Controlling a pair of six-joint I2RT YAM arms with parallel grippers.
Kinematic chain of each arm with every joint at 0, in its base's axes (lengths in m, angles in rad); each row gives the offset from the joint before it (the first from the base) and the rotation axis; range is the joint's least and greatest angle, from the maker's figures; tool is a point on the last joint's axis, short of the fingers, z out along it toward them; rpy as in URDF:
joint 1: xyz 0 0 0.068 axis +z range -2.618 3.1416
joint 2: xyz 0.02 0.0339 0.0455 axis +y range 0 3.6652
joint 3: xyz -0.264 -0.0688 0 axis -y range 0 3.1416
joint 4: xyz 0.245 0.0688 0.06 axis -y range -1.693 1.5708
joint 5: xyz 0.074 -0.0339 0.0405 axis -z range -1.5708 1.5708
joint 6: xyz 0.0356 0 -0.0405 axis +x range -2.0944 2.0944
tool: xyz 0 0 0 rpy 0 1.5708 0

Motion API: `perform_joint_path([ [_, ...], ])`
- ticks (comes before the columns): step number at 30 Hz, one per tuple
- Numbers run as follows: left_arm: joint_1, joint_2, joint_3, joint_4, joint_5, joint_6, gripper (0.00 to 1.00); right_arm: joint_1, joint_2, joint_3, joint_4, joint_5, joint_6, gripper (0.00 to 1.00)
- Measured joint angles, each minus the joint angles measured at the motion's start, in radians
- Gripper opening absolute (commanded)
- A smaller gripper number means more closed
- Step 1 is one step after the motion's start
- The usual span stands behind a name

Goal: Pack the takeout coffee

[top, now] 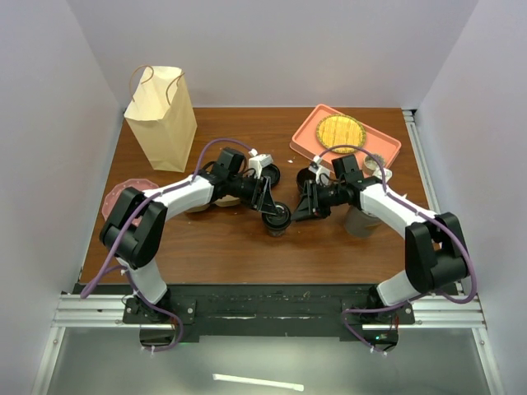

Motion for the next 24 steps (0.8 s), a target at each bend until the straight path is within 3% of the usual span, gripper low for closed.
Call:
perform_joint_path([
  [24, 0.0, 0.0, 0.0, 0.0, -0.001, -0.004, 0.52, 0.016, 0.055, -0.064, 0.116, -0.074, 0.047, 0.32],
])
